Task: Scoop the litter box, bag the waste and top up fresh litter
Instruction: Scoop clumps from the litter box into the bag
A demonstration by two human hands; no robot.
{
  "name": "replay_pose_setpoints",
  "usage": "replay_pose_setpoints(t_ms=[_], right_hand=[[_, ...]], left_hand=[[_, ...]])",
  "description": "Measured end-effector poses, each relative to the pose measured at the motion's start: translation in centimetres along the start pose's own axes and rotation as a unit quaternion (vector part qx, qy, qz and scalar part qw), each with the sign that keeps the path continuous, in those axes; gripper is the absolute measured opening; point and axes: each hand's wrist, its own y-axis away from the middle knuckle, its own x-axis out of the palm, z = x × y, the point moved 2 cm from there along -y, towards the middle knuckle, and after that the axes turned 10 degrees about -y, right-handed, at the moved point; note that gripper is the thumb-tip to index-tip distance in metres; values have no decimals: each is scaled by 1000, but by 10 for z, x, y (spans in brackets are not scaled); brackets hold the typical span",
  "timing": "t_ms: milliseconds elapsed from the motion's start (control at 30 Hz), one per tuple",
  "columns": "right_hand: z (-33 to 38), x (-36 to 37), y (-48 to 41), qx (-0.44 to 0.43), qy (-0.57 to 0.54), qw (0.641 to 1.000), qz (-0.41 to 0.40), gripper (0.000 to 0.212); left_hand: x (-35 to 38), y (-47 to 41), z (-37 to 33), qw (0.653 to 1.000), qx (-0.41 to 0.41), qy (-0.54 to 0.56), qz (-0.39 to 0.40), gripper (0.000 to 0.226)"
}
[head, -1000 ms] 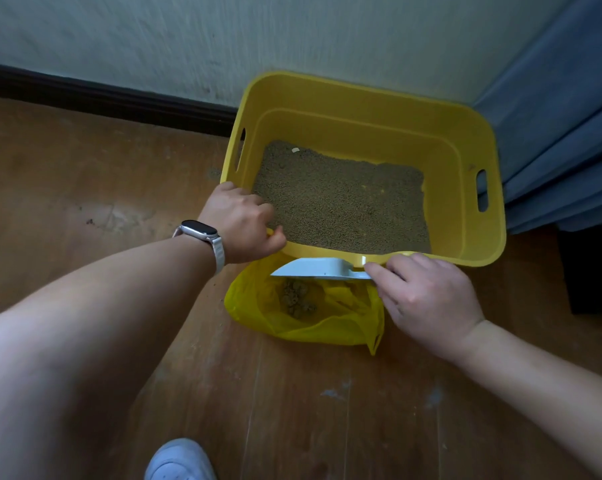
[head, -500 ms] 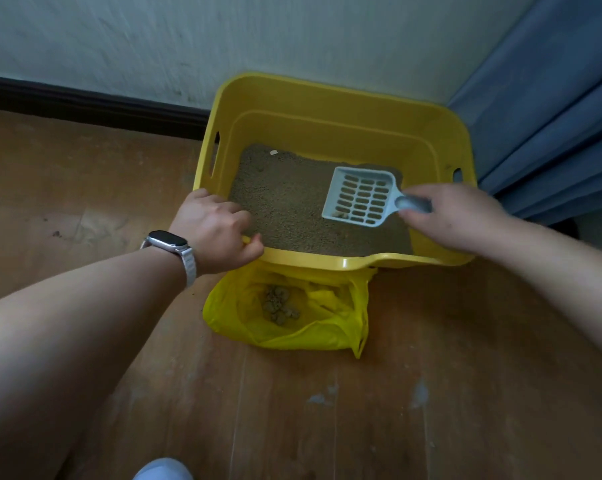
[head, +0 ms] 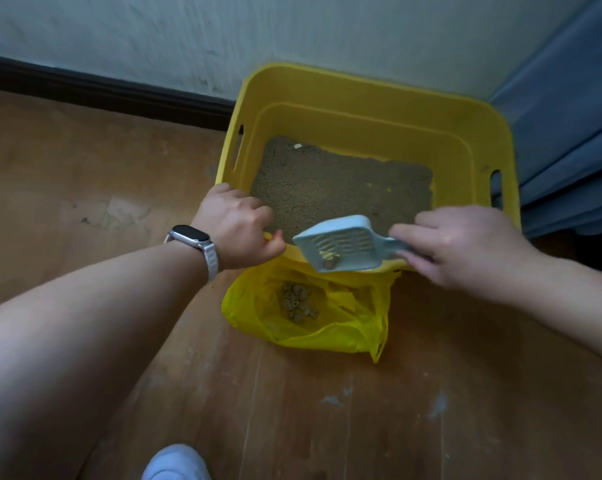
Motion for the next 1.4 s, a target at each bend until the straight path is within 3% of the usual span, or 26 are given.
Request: replay_pose_setpoints(t_ms=[133,333,633,867,1000,1200,1400], right_hand=[[25,18,5,-55,36,998,-24,17],[32,11,9,-51,42,996,-62,14],[37,2,20,-52,29,995,-82,26],[34,15,29,16,2,998,-65,27],[23,13,31,99,-32,993,-60,26],[-31,3,14,321,-77,941,79,31],[-110,11,-13,305,25,919,250,37]], left_hand=[[1,1,-1,1000,-4,-2,12,45],[0,-1,-2,1000,2,-3,11,44],[1,0,-2,1000,1,2,18,46],[-1,0,-1,1000,0,4,12,46],[0,-1,-1,1000,4,4,19,49],[-2,-1,-2,1000,8,9,5,47],[-2,-1,-3,1000,7,3,-2,42]])
